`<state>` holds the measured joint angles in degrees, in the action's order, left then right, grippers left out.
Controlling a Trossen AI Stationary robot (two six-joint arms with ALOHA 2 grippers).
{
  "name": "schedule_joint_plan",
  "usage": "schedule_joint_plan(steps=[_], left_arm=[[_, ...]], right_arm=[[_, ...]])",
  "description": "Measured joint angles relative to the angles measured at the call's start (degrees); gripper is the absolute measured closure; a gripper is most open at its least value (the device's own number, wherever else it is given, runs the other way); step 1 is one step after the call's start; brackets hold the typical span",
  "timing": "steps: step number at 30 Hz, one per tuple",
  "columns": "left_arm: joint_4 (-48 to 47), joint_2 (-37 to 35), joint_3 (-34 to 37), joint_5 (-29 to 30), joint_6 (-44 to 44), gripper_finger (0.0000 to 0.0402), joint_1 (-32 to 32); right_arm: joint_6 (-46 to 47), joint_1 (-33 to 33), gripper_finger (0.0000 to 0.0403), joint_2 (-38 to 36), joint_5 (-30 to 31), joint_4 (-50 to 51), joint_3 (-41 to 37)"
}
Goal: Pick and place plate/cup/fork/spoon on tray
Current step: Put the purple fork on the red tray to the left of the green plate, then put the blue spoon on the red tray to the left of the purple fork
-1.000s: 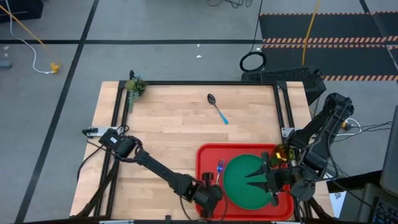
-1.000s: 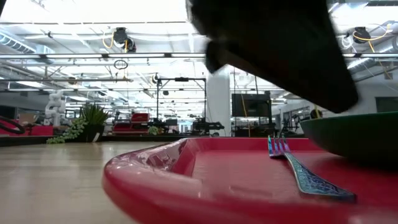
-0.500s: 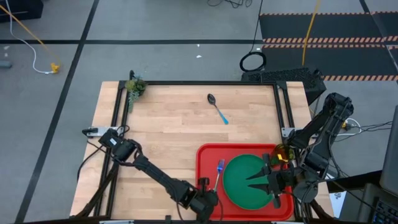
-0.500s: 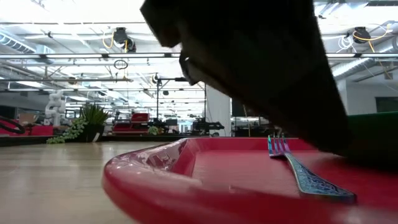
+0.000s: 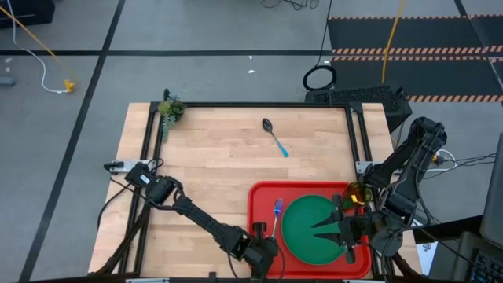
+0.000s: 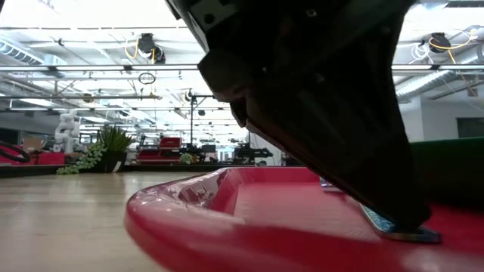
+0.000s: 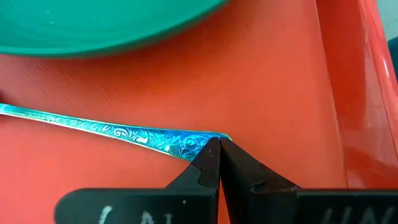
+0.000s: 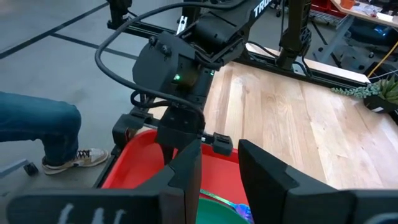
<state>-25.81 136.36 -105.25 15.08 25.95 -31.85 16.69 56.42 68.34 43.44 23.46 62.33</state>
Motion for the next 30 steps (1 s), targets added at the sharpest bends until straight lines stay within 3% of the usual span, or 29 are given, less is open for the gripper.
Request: schedule_joint_plan(steps=[15, 24, 27, 30], left_arm=[[4.40, 0.35, 0.05, 0.57, -0.61, 0.0394, 1.06], [7.87, -4.94, 0.10, 2.50, -8.18, 0.0394, 2.39], [7.38, -7.99, 0.17, 4.87, -11.60, 0.0394, 3.08], [6.03, -12.07, 0.10, 11.84, -12.05, 0.0394, 4.46]], right_arm=[[0.00, 0.00, 0.0303, 0.00, 0.00, -0.07, 0.00], [-0.03, 0.00, 0.0303, 0.00, 0.00, -0.07, 0.00], [-0.66, 0.00, 0.0303, 0.00, 0.02, -0.07, 0.00], [-1.02, -0.05, 0.0303, 0.00, 0.02, 0.08, 0.00]])
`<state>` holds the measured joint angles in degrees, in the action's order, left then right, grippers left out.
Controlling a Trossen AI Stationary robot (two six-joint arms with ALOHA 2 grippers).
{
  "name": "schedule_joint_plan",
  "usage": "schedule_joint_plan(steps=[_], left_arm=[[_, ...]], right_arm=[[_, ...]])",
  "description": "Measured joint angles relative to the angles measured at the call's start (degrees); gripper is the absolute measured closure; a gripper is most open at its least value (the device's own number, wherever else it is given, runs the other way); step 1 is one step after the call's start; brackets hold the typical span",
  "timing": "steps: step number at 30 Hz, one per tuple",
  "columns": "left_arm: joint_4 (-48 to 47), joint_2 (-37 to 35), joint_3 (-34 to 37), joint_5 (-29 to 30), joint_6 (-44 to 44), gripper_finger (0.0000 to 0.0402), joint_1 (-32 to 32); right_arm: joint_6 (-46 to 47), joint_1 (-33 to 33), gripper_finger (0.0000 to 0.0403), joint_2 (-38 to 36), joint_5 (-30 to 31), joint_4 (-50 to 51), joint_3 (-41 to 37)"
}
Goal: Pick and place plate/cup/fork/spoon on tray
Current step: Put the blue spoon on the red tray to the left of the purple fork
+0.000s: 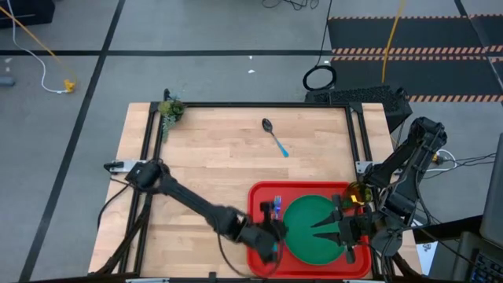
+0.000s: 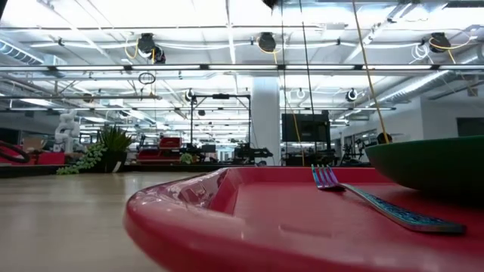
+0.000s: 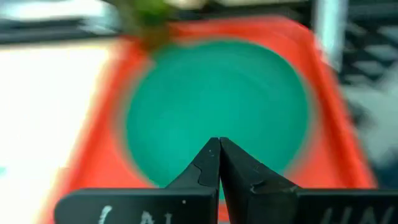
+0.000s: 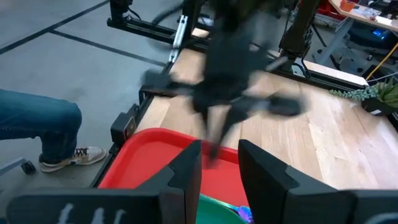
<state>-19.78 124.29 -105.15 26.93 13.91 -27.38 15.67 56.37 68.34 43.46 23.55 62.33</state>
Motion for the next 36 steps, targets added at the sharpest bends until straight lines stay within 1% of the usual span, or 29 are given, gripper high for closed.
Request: schedule_joint_plan(steps=[3, 5, 7, 12, 15, 16, 18, 20, 23, 25, 27, 29, 31, 33, 35, 36], left_arm=[[-2.26, -2.89, -0.06, 7.05, 1.13, 0.0394, 2.46], [-3.64, -4.29, -0.06, 9.31, 2.51, 0.0394, 4.52], [-5.29, -5.27, -0.06, 10.38, 5.37, 0.0394, 6.92], [-8.63, -5.75, -0.06, 10.70, 14.87, 0.0392, 14.83], [-8.55, -4.73, -0.06, 10.41, 23.77, 0.0375, 19.72], [-8.82, -4.45, -0.05, 9.97, 25.46, 0.0367, 20.91], [-7.20, -2.96, -0.04, 9.60, 27.57, 0.0348, 22.61], [-6.68, -2.31, -0.02, 8.85, 27.33, 0.0331, 23.50], [-7.94, -2.22, -0.06, 8.89, 25.49, 0.0316, 24.26], [-13.56, -3.91, 0.03, 9.02, 24.07, 0.0314, 24.42], [-17.60, -5.66, -0.05, 10.87, 23.54, 0.0317, 24.37], [-25.69, -8.00, -0.04, 14.10, 24.33, 0.0321, 23.89], [-31.21, -9.56, -0.17, 17.87, 26.94, 0.0324, 23.36], [-39.97, -10.69, 0.02, 21.83, 31.19, 0.0324, 22.44], [-45.34, -10.93, -0.02, 25.86, 36.18, 0.0325, 21.44], [-48.69, -11.21, -0.06, 27.37, 38.68, 0.0325, 20.88]], right_arm=[[-0.07, -0.14, 0.0303, 0.00, 1.61, 0.14, 0.00], [0.30, -0.61, 0.0303, 0.00, 4.89, 1.16, 0.00], [0.88, -1.31, 0.0303, -0.04, 7.66, 3.37, 0.00], [2.37, -3.28, 0.0303, -0.82, 7.76, 9.88, 0.00], [4.41, -3.97, 0.0303, -1.95, 7.79, 13.88, 0.00], [5.26, -4.11, 0.0303, -2.39, 8.14, 15.09, 0.00], [7.37, -4.19, 0.0303, -3.30, 9.82, 17.21, 0.00], [9.60, -4.21, 0.0303, -4.16, 12.39, 19.36, 0.00], [14.04, -5.28, 0.0303, -4.66, 18.46, 23.45, 0.02], [16.39, -7.33, 0.0303, -4.60, 21.32, 25.38, 0.00], [16.68, -10.86, 0.0303, -4.53, 21.07, 25.55, 0.00], [17.50, -15.29, 0.0303, -3.98, 20.37, 25.09, -0.07], [17.55, -19.97, 0.0303, -3.75, 19.41, 24.24, -0.70], [15.92, -24.75, 0.0303, -3.79, 19.39, 22.09, -2.15], [12.73, -29.80, 0.0303, -3.79, 19.11, 17.22, -4.58], [10.54, -32.34, 0.0303, -3.74, 17.19, 14.55, -6.09]])
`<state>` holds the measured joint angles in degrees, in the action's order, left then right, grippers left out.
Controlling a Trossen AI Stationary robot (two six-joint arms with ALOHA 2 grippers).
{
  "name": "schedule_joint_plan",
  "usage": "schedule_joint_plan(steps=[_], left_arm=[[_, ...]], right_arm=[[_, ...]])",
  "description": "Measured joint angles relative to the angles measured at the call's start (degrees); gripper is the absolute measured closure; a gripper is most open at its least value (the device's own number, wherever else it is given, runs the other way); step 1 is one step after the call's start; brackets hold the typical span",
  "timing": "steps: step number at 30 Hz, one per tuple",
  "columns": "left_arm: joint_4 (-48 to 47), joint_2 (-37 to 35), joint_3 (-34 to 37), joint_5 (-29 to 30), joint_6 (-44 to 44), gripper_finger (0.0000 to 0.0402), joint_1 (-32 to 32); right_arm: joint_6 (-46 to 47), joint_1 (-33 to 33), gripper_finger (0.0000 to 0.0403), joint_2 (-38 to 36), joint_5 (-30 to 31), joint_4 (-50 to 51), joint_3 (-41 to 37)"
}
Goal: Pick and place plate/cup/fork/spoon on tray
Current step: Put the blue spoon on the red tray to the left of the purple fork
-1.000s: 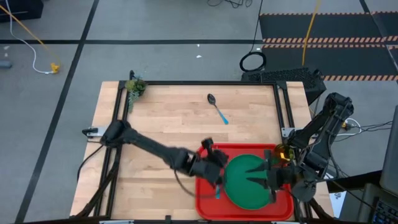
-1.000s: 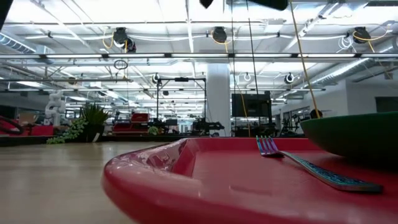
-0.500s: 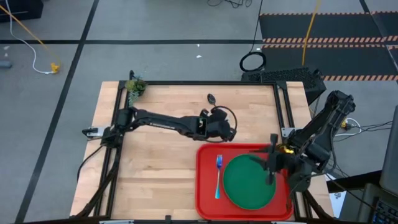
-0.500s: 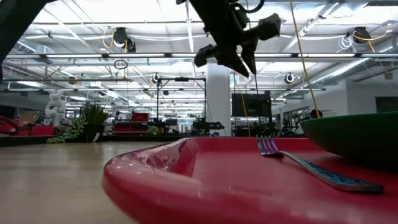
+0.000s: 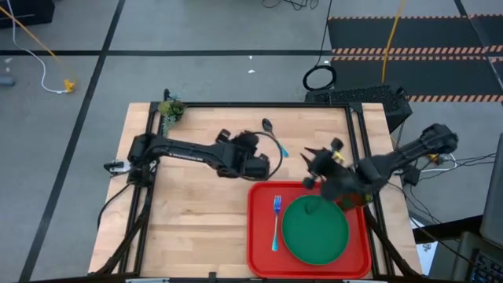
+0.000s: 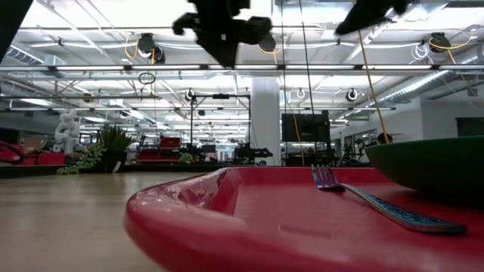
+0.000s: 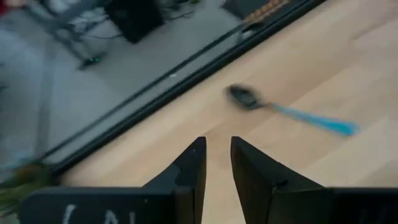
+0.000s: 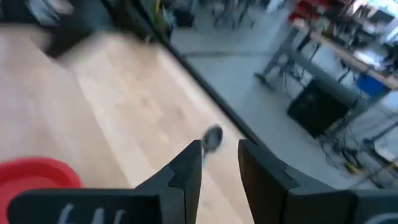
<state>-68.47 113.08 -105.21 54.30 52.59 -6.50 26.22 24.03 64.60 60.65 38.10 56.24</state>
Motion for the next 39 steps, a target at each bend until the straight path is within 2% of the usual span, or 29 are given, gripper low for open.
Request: schedule_joint_plan(steps=[5, 7, 11, 14, 20, 24, 28, 34, 39], left_arm=[[-9.95, 0.02, 0.07, 2.02, 7.74, 0.0325, -2.19], [-10.71, 0.08, 0.29, 2.86, 8.73, 0.0325, -2.32], [-10.67, -0.59, 3.46, 3.37, 9.40, 0.0325, -1.74], [-6.87, -1.73, 7.77, 3.42, 8.78, 0.0325, -0.84], [-1.50, -3.13, 14.05, 0.70, 7.03, 0.0325, 1.11], [0.19, -3.61, 15.60, 0.39, 7.17, 0.0325, 0.90], [0.60, -4.64, 16.89, 0.40, 7.55, 0.0325, 0.35], [-0.04, -10.20, 22.04, 2.57, 10.22, 0.0325, -0.22], [3.64, -15.49, 27.06, 3.21, 10.47, 0.0325, -0.61]], right_arm=[[-8.56, -13.39, 0.0302, 0.38, -20.77, -21.24, -8.14], [-10.35, -18.10, 0.0302, 1.43, -27.01, -27.87, -11.13], [-9.26, -25.64, 0.0301, 4.55, -33.92, -30.15, -13.28], [-9.04, -28.92, 0.0292, 8.51, -37.87, -30.07, -13.67], [-10.62, -32.26, 0.0245, 18.32, -39.20, -33.28, -13.69], [-10.62, -33.22, 0.0211, 23.83, -41.38, -38.58, -13.66], [-9.33, -33.78, 0.0189, 27.87, -40.89, -41.22, -13.65], [-7.41, -34.25, 0.0179, 31.40, -37.89, -41.54, -13.65], [-7.23, -35.05, 0.0187, 33.35, -37.89, -42.17, -13.54]])
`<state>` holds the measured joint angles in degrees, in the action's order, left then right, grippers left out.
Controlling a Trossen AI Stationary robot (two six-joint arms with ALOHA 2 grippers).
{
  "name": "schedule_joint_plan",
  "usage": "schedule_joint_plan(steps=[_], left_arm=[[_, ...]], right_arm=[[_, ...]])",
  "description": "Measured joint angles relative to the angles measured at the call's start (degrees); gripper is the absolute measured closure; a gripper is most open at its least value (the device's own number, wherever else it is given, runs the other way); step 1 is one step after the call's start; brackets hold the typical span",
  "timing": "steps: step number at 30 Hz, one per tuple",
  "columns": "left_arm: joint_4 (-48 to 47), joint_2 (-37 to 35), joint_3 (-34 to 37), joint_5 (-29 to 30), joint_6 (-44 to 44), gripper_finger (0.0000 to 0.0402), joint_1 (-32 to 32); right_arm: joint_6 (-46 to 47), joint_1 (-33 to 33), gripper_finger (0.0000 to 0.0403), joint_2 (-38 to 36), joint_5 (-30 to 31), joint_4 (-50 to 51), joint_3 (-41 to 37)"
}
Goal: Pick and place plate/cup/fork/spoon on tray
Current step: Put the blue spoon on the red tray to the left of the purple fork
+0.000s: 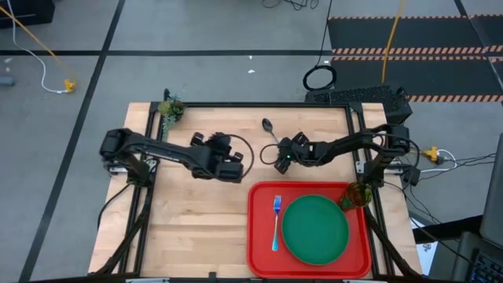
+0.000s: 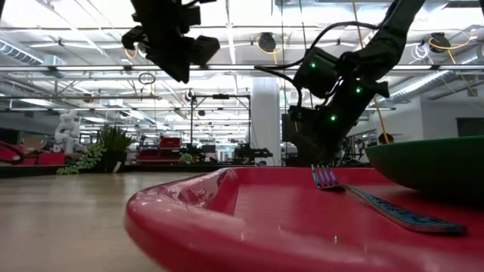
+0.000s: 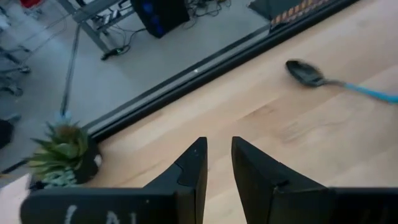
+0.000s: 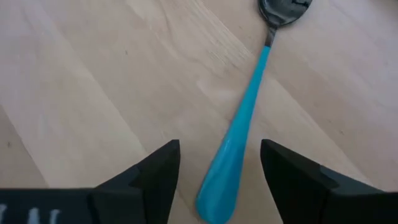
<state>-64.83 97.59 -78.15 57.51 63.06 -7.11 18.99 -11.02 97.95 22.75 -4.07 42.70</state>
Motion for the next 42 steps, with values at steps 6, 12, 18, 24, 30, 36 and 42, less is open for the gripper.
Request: schedule_joint_plan(steps=[6, 12, 18, 24, 30, 36, 42], left_arm=[[3.14, -3.31, 3.06, 0.63, -0.36, 0.0325, -0.52], [6.20, -3.62, 2.92, 0.62, -4.07, 0.0325, -0.52], [10.81, -3.57, 2.93, 0.08, -8.90, 0.0325, -0.52], [13.90, -3.57, 2.91, -2.00, -12.08, 0.0325, -0.52], [16.65, -3.57, 2.91, -2.20, -15.01, 0.0325, -0.52], [25.13, -3.57, 2.89, -6.17, -14.98, 0.0325, -0.33], [37.87, -2.88, 2.83, -12.25, -14.12, 0.0325, 2.10]], right_arm=[[4.88, 0.36, 0.0230, 1.10, -3.07, -1.70, 0.04], [10.11, 2.77, 0.0281, 0.32, -7.02, -2.69, -0.02], [13.55, 4.58, 0.0292, 0.36, -12.58, -6.52, -0.13], [14.02, 6.20, 0.0285, 0.35, -13.54, -12.66, -0.13], [11.24, 5.45, 0.0266, -2.17, -15.43, -13.17, -0.13], [0.39, 4.65, 0.0245, -16.34, -16.87, 4.09, -0.13], [-5.00, 4.76, 0.0242, -33.03, -11.23, 18.31, -0.17]])
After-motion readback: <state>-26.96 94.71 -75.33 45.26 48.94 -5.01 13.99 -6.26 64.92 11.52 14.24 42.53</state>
